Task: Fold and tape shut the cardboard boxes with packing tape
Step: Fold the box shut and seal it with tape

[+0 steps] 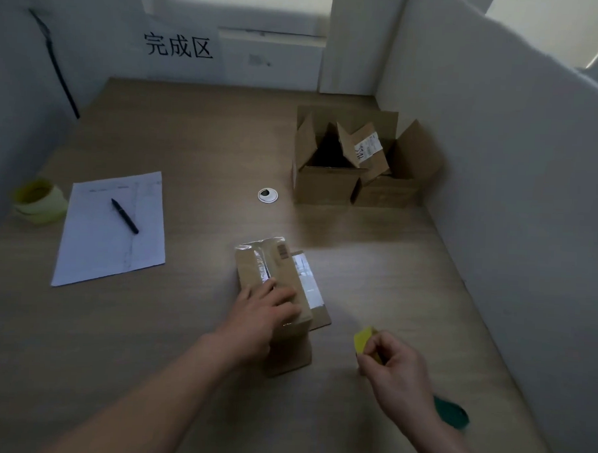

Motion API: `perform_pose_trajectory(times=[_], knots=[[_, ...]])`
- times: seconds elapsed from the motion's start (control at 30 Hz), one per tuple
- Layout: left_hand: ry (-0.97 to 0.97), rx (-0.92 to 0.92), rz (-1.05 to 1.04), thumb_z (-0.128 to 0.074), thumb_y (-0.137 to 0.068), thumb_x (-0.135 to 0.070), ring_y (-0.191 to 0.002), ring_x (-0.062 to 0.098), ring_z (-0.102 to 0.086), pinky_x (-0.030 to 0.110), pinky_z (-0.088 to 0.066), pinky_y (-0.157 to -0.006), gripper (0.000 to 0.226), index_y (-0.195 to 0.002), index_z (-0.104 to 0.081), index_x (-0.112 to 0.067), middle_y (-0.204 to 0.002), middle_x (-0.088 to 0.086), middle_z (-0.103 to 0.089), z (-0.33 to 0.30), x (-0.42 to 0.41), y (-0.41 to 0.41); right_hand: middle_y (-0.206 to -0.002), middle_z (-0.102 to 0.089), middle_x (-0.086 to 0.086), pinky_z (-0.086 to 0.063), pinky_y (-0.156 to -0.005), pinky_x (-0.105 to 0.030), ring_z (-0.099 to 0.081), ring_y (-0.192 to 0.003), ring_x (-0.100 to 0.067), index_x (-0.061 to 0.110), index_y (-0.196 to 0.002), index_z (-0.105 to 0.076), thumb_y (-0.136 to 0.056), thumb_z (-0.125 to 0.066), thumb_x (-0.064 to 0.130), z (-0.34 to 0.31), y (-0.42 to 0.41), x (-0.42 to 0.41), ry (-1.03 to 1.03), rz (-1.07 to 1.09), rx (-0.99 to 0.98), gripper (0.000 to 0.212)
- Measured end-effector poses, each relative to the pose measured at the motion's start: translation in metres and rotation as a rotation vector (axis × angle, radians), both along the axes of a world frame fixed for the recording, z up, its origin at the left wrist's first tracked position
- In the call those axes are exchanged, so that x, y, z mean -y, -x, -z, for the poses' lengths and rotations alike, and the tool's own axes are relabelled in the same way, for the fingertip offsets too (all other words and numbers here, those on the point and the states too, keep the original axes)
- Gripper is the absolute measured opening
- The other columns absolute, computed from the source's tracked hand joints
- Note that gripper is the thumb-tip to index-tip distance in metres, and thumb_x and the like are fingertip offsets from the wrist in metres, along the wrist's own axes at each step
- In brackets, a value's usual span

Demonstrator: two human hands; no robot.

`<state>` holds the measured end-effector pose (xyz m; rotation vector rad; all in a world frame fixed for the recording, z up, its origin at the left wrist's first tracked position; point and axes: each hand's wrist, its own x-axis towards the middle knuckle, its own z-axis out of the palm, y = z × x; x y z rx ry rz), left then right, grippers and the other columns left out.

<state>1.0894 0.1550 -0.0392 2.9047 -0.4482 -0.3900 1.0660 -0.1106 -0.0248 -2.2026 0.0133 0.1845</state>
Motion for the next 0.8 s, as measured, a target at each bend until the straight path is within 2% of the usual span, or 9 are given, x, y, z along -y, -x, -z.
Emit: perform_pose_trajectory(times=[0.07,0.13,0.2,0.27,0.33,0.43,0.6,0.7,0.8], knots=[[0.041,-0.015,-0.002,-0.068,-0.079,-0.021,-0.148,0.023,-0.004,0.042,-0.013,-0.117,0.076,-0.144,-0.033,-0.038,-0.16,-0.012,-0.012,-0.005,0.002,-0.001,-0.058,-0.058,-0.002,-0.041,-0.051,-0.025,-0.051,-0.053,-0.009,0.021,-0.067,-0.057,-0.074,-0.073,0.007,-0.002,-0.001,-0.006,-0.028,-0.049,-0.023,0.023],[0.21,0.064,-0.063,-0.071,-0.076,-0.035,-0.148,0.02,-0.008,0.033,-0.009,-0.12,0.082,-0.148,-0.032,-0.03,-0.162,-0.007,-0.013,-0.008,0.012,0.008,-0.06,-0.06,-0.003,-0.049,-0.054,-0.033,-0.059,-0.056,-0.018,0.023,-0.067,-0.058,-0.077,-0.073,0.011,-0.005,-0.003,-0.012,-0.034,-0.094,-0.053,0.022],[0.497,0.162,-0.168,-0.069,-0.075,-0.039,-0.141,0.011,-0.027,0.013,-0.013,-0.114,0.076,-0.144,-0.044,-0.021,-0.154,-0.002,-0.034,-0.013,0.03,0.025,-0.064,-0.061,-0.005,-0.054,-0.057,-0.042,-0.062,-0.061,-0.023,0.024,-0.069,-0.059,-0.08,-0.073,0.016,-0.008,-0.007,-0.016,-0.039,-0.136,-0.099,0.019],[0.711,0.129,-0.295,-0.069,-0.075,-0.039,-0.122,-0.003,-0.044,0.001,-0.023,-0.102,0.063,-0.133,-0.058,-0.019,-0.135,-0.004,-0.056,-0.018,0.047,0.043,-0.067,-0.062,-0.005,-0.057,-0.055,-0.039,-0.063,-0.061,-0.021,0.025,-0.071,-0.061,-0.083,-0.073,0.016,-0.012,-0.011,-0.019,-0.082,-0.197,-0.153,0.019],[0.847,0.061,-0.404,-0.075,-0.077,-0.033,-0.107,-0.004,-0.055,0.006,-0.038,-0.093,0.048,-0.123,-0.066,-0.02,-0.117,-0.006,-0.066,-0.019,0.059,0.054,-0.068,-0.063,-0.003,-0.056,-0.053,-0.033,-0.063,-0.058,-0.019,0.027,-0.072,-0.062,-0.084,-0.072,0.013,-0.016,-0.013,-0.022,-0.118,-0.274,-0.191,0.021],[1.003,-0.02,-0.504,-0.078,-0.079,-0.024,-0.088,0.007,-0.066,0.028,-0.054,-0.081,0.027,-0.106,-0.074,-0.027,-0.094,-0.007,-0.071,-0.018,0.067,0.061,-0.072,-0.067,-0.001,-0.055,-0.055,-0.03,-0.065,-0.06,-0.019,0.026,-0.073,-0.063,-0.086,-0.071,0.011,-0.023,-0.016,-0.026,-0.139,-0.369,-0.255,0.021],[0.998,0.053,-0.614,-0.077,-0.079,-0.022,-0.07,0.005,-0.066,0.031,-0.055,-0.066,0.014,-0.088,-0.073,-0.032,-0.077,-0.012,-0.071,-0.017,0.074,0.071,-0.072,-0.067,-0.003,-0.056,-0.056,-0.034,-0.062,-0.059,-0.018,0.021,-0.074,-0.064,-0.087,-0.065,0.004,-0.03,-0.015,-0.033,-0.154,-0.463,-0.311,0.021],[0.945,0.074,-0.635,-0.076,-0.081,-0.024,-0.065,0.004,-0.064,0.024,-0.051,-0.059,0.006,-0.077,-0.073,-0.028,-0.071,-0.017,-0.069,-0.016,0.075,0.077,-0.076,-0.065,-0.005,-0.057,-0.057,-0.035,-0.062,-0.063,-0.018,0.018,-0.079,-0.064,-0.089,-0.063,0.007,-0.032,-0.013,-0.034,-0.136,-0.495,-0.342,0.016],[0.887,0.114,-0.63,-0.07,-0.085,-0.025,-0.063,0.004,-0.06,0.018,-0.043,-0.054,0.017,-0.071,-0.064,-0.032,-0.07,-0.017,-0.065,-0.017,0.076,0.085,-0.083,-0.067,-0.007,-0.056,-0.058,-0.038,-0.063,-0.065,-0.02,0.022,-0.089,-0.065,-0.09,-0.065,0.015,-0.034,-0.008,-0.036,-0.158,-0.515,-0.357,0.007]])
